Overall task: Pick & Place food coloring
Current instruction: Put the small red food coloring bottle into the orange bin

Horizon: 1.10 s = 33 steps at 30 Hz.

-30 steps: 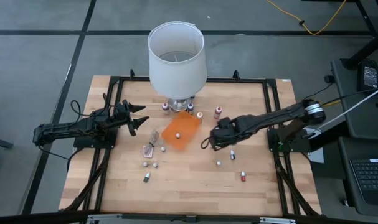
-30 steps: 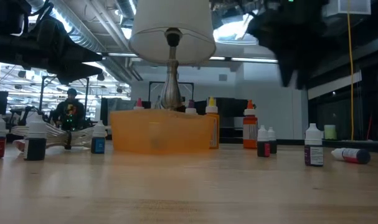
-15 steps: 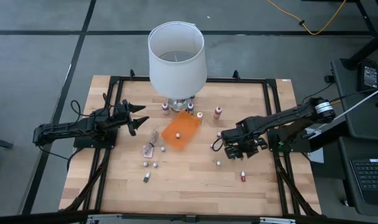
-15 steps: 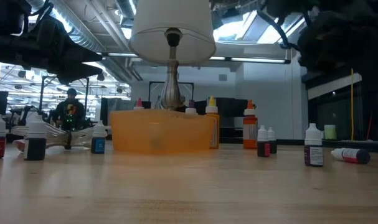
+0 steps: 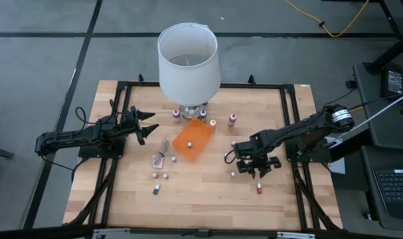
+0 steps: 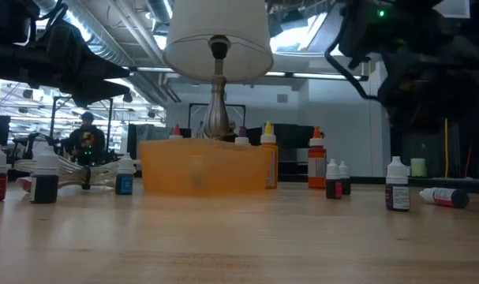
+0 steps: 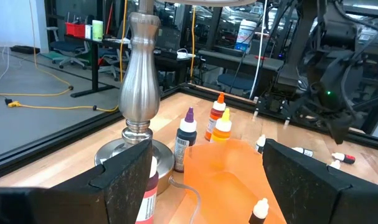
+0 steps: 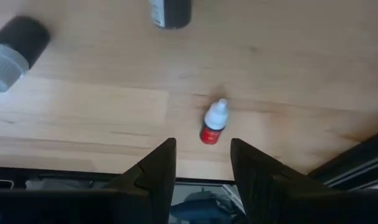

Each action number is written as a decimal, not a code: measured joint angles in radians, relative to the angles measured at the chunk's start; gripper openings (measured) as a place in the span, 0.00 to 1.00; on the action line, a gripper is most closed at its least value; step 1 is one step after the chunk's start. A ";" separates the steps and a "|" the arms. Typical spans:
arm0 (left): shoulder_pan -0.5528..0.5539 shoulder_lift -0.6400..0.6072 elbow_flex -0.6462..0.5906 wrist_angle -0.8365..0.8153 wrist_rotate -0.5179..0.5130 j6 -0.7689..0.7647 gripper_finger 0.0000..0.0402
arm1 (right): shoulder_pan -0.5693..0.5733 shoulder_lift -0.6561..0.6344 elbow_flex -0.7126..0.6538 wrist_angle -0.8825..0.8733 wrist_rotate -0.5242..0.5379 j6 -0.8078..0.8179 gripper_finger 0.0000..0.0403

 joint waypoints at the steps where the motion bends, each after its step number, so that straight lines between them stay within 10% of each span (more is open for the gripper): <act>1: 0.000 0.000 0.000 0.000 0.000 0.000 0.73 | 0.000 0.004 -0.006 0.013 -0.010 0.000 0.38; 33: 0.000 0.000 0.000 0.000 0.000 0.000 0.73 | 0.046 0.025 -0.157 0.235 -0.027 0.057 0.38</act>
